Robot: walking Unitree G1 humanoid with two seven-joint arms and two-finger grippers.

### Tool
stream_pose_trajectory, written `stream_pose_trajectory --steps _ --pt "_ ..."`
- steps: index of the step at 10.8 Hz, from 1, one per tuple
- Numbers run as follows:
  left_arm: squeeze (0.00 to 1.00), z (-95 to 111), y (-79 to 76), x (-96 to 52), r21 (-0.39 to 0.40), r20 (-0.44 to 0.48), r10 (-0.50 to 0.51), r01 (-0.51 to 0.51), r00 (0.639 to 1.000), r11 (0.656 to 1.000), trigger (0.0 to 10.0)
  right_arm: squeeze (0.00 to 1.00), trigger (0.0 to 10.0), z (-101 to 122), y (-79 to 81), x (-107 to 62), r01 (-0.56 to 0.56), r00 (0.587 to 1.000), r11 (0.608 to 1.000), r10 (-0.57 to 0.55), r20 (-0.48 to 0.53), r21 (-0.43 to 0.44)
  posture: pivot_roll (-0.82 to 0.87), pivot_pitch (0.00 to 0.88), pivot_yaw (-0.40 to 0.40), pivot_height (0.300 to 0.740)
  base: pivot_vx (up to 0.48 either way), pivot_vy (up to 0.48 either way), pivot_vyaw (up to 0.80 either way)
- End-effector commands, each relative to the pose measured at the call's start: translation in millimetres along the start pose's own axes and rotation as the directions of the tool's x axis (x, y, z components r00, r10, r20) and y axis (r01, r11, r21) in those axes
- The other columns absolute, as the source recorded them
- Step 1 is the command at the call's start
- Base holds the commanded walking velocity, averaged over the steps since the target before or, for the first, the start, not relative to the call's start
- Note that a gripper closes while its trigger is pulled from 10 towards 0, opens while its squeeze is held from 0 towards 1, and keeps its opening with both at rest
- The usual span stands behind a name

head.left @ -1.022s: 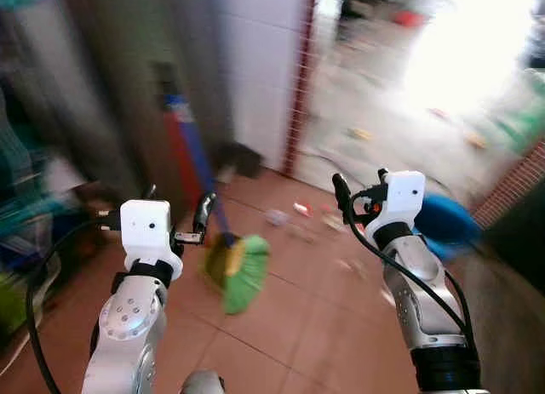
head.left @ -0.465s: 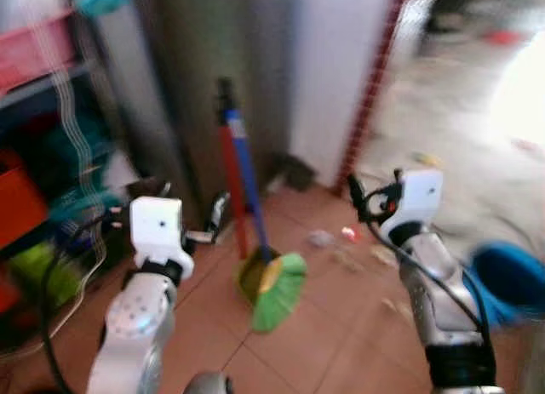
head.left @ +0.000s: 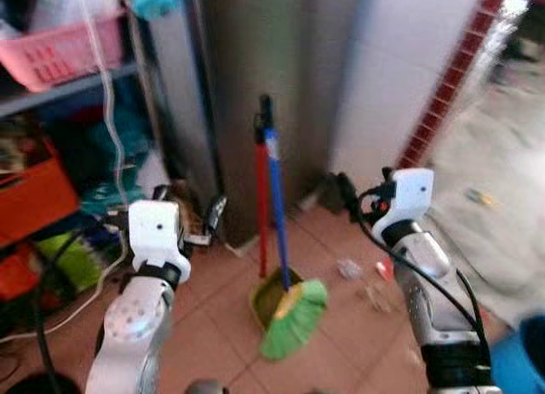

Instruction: Sweep floor

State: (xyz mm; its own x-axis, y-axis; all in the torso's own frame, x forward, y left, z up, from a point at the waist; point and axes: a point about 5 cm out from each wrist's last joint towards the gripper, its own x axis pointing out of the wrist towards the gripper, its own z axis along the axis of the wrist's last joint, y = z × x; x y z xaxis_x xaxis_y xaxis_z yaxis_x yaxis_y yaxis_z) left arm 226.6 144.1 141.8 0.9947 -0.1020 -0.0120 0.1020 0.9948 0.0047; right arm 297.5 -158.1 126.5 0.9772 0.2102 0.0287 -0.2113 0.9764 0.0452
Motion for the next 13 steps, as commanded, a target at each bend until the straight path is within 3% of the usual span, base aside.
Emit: stream_pose_trajectory --steps 1,4,7,9,13 --pt "0.00 1.2 4.4 -0.6 0.013 0.000 0.020 -0.020 1.000 1.000 10.0 0.00 10.0 4.1 6.6 3.0 -0.024 1.000 1.000 0.023 0.015 0.012 0.08 0.037 -0.058 0.740 0.262 0.000 0.00" --pt "0.00 0.0 3.3 -0.9 0.014 -0.003 0.001 -0.001 1.000 1.000 10.0 0.00 10.0 5.7 4.5 3.4 -0.016 1.000 1.000 0.016 0.021 -0.010 0.08 0.029 -0.062 0.740 0.238 0.000 0.00" --pt "0.00 -0.3 3.0 -0.1 0.010 -0.007 0.002 -0.002 1.000 1.000 10.0 0.00 10.0 7.8 2.7 6.3 0.006 1.000 1.000 -0.006 0.025 0.024 0.08 0.029 -0.066 0.740 0.374 0.000 0.00" --pt "0.00 -0.6 2.1 0.4 0.002 -0.005 0.003 -0.003 1.000 1.000 10.0 0.00 10.0 7.1 1.9 6.5 0.009 1.000 1.000 -0.009 0.021 0.028 0.08 0.028 -0.068 0.740 0.371 0.000 -0.52" --pt "0.00 -1.4 -0.9 -0.6 -0.004 -0.008 -0.003 0.003 1.000 1.000 10.0 0.00 10.0 8.4 3.3 8.0 0.003 0.999 1.000 -0.004 0.032 0.023 0.08 0.021 -0.069 0.740 0.000 0.000 0.00"
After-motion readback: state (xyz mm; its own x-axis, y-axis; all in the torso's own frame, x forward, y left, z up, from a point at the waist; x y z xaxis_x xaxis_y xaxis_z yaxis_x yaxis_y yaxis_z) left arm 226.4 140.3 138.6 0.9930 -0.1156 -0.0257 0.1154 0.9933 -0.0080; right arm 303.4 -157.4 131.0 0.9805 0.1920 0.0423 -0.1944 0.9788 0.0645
